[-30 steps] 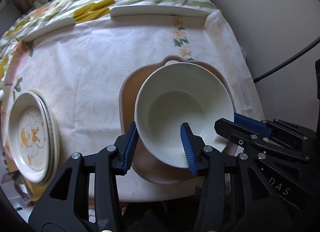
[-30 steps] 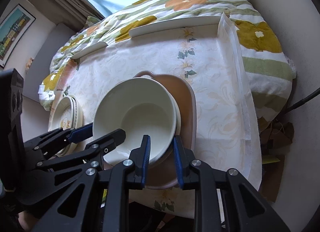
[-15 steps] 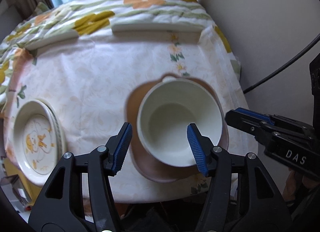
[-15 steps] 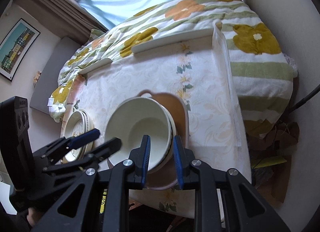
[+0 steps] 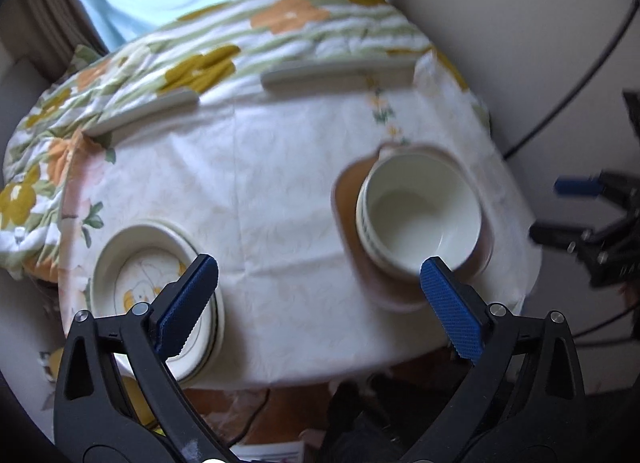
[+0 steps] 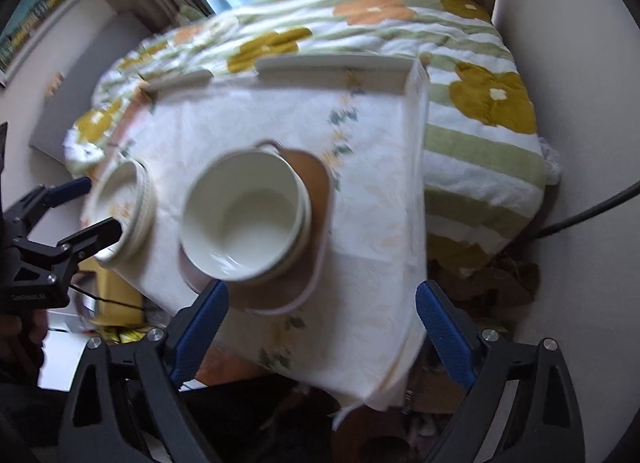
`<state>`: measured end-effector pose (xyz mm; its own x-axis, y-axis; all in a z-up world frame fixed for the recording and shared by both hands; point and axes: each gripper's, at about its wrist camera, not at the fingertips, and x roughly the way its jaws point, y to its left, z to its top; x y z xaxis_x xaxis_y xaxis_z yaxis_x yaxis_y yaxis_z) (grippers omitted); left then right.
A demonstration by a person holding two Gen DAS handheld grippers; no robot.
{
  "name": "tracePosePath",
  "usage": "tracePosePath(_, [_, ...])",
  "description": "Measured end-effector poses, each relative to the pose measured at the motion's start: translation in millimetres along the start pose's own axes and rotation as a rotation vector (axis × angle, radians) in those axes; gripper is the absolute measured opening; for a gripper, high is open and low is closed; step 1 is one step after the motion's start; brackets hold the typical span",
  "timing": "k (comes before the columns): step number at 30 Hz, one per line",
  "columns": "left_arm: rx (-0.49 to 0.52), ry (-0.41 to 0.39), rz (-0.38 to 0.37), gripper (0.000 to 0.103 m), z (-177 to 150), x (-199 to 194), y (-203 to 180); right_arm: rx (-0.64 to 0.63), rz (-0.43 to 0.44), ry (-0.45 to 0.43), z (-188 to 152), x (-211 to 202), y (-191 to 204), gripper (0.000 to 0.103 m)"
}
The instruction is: Organize plates and bowls
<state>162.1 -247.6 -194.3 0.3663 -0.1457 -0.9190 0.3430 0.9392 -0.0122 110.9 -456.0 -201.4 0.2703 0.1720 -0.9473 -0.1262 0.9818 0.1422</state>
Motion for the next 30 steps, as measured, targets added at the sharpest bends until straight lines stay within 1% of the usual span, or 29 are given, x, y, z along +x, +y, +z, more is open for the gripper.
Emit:
tracePosePath(2, [0.015,0.053,-0.019,0.101,-7.8,19.1,1.0,0.001,-0.032,0.024,-3.7,8.6,0.8,0.093])
tracePosePath(6, [0.011,0.127,-0.087,0.101,-13.2,45.8,-1.6,-0.011,-0.032,0.103,-5.6,33.4,0.5,0.093])
tracePosePath(8, [0.018,0.172,-0.095,0.101,-14.4,57.9,-3.2,-0.025,-0.045,0.134,-4.9,44.6,0.2,0.093])
tracePosePath(11, [0.004,0.215,-0.116,0.100,-13.7,70.9,-2.2,-0.048,-0.063,0.166,-2.6,56.5,-0.1,0.092])
tracePosePath(12, [-0.007,0.225,-0.130,0.100,-12.4,74.0,-2.0,-0.054,-0.059,0.178,-1.8,60.9,-0.4,0.088])
tracePosePath(13, [-0.014,0.232,-0.143,0.099,-10.6,76.8,-2.8,-0.059,-0.053,0.189,-0.3,64.1,-1.1,0.080])
tracePosePath(15, [-0.007,0.249,-0.149,0.094,-7.2,84.3,-6.4,-0.080,-0.046,0.213,3.3,71.1,-1.1,0.070])
tracePosePath(16, [0.000,0.260,-0.145,0.087,-5.9,87.7,-8.4,-0.091,-0.043,0.225,5.0,74.7,-0.8,0.065])
tracePosePath(17, [0.006,0.281,-0.141,0.080,-5.6,92.7,-10.3,-0.097,-0.036,0.234,6.6,77.7,1.1,0.063])
tracePosePath(18, [0.010,0.295,-0.144,0.077,-6.1,96.1,-11.6,-0.105,-0.023,0.245,8.1,80.8,2.4,0.059])
tracePosePath(20, [0.009,0.319,-0.168,0.068,-8.1,103.2,-13.6,-0.127,0.003,0.262,10.3,87.0,5.6,0.055])
tracePosePath(21, [0.003,0.321,-0.187,0.066,-8.4,105.2,-14.2,-0.138,0.010,0.268,10.3,90.4,6.6,0.050])
tracePosePath(23, [0.003,0.330,-0.211,0.056,-9.1,110.7,-17.9,-0.148,0.029,0.285,10.2,99.5,5.2,0.044])
tracePosePath(25, [0.009,0.331,-0.226,0.048,-9.0,116.1,-23.4,-0.142,0.077,0.290,9.3,106.0,3.5,0.034])
tracePosePath(26, [0.015,0.329,-0.228,0.042,-9.7,119.3,-27.1,-0.139,0.095,0.290,8.7,109.1,2.9,0.033])
tracePosePath(27, [0.017,0.328,-0.232,0.040,-10.0,121.6,-29.6,-0.144,0.102,0.286,7.9,111.7,2.9,0.032])
tracePosePath(28, [0.019,0.327,-0.236,0.032,-10.5,124.1,-32.0,-0.151,0.108,0.281,7.0,113.3,3.7,0.029])
tracePosePath(29, [0.027,0.325,-0.239,0.026,-11.0,127.0,-35.9,-0.159,0.119,0.276,5.5,115.5,4.2,0.027])
tracePosePath(30, [0.036,0.322,-0.235,0.024,-11.6,129.0,-39.4,-0.162,0.115,0.268,4.6,116.5,3.8,0.026])
